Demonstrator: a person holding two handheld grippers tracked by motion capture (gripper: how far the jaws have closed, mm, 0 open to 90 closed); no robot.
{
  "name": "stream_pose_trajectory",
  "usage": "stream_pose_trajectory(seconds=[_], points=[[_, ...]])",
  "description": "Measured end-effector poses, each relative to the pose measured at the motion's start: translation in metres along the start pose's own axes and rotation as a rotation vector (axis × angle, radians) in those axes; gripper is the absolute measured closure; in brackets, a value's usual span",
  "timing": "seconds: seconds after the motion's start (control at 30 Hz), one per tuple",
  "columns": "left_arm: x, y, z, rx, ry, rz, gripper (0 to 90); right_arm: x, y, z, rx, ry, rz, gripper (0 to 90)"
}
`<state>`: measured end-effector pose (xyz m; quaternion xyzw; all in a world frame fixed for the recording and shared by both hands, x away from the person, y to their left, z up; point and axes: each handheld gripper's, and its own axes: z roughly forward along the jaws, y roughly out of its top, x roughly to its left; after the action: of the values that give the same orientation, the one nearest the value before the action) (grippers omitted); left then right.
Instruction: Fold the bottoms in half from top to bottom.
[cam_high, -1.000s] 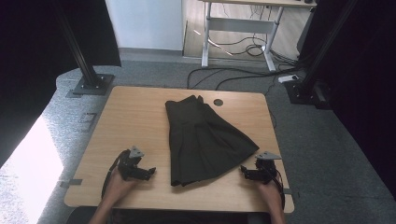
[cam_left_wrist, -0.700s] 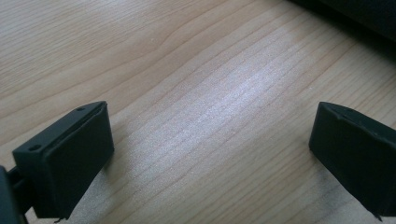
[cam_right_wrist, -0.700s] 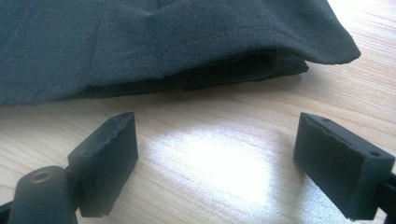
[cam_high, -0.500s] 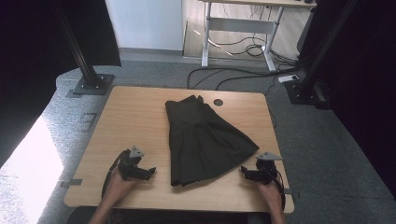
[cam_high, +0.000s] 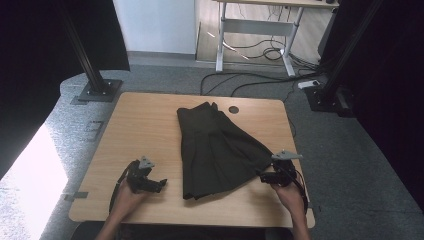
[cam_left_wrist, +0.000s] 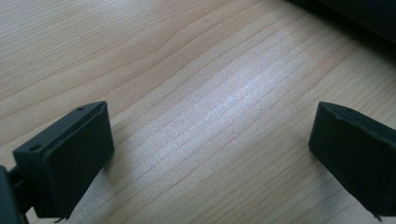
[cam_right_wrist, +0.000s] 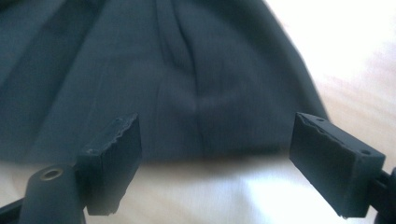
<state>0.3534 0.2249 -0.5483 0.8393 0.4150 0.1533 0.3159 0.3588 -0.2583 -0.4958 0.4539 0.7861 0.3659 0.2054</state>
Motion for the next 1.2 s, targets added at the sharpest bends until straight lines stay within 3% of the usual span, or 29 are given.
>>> stream_pose_trajectory(seconds=[0.13, 0.3, 0.33, 0.47, 0.53, 0.57, 0.6, 0.7, 0.9, 1.0, 1.07, 1.1, 1.13, 1.17, 1.2], points=[[0.0, 0.0, 0.0, 0.0, 0.001, -0.001, 0.0, -0.007, 0.022, 0.015, 0.008, -0.003, -0.002, 15.9], [0.0, 0.0, 0.0, 0.0, 0.001, -0.001, 0.0, -0.021, 0.034, 0.037, 0.026, -0.026, 0.011, 18.3], [0.0, 0.0, 0.0, 0.0, 0.001, -0.001, 0.0, -0.03, 0.032, 0.049, 0.043, -0.038, 0.038, 19.2], [0.0, 0.0, 0.0, 0.0, 0.001, -0.001, 0.0, -0.042, 0.02, 0.064, 0.072, -0.046, 0.077, 20.4], [0.0, 0.0, 0.0, 0.0, 0.001, -0.001, 0.0, -0.046, 0.007, 0.07, 0.063, -0.004, 0.134, 25.9], [0.0, 0.0, 0.0, 0.0, 0.001, -0.001, 0.0, -0.046, 0.007, 0.07, 0.063, -0.004, 0.134, 25.9], [0.0, 0.0, 0.0, 0.0, 0.001, -0.002, 0.0, -0.044, -0.001, 0.073, 0.067, 0.016, 0.135, 27.7], [0.0, 0.0, 0.0, 0.0, 0.005, -0.008, 0.0, -0.037, -0.009, 0.071, 0.03, 0.009, 0.142, 27.9], [0.002, -0.001, -0.002, -0.002, 0.015, -0.012, 0.0, -0.017, -0.015, 0.062, 0.047, 0.019, 0.119, 28.3], [0.01, 0.001, -0.01, -0.024, 0.031, -0.034, 0.0, 0.003, -0.019, 0.056, 0.063, 0.028, 0.099, 28.2], [0.012, 0.001, -0.013, -0.034, 0.039, -0.04, 0.0, 0.008, -0.02, 0.054, 0.068, 0.032, 0.094, 27.5], [0.014, 0.002, -0.017, -0.041, 0.051, -0.042, 0.0, 0.015, -0.021, 0.053, 0.074, 0.026, 0.07, 27.0], [0.018, 0.003, -0.023, -0.048, 0.067, -0.047, 0.0, 0.028, -0.023, 0.051, 0.079, 0.025, 0.061, 27.0], [0.018, 0.003, -0.023, -0.048, 0.067, -0.047, 0.0, 0.028, -0.023, 0.051, 0.079, 0.025, 0.061, 27.0], [0.02, 0.003, -0.026, -0.053, 0.078, -0.048, 0.0, 0.041, -0.025, 0.048, 0.085, 0.037, 0.048, 25.4]])
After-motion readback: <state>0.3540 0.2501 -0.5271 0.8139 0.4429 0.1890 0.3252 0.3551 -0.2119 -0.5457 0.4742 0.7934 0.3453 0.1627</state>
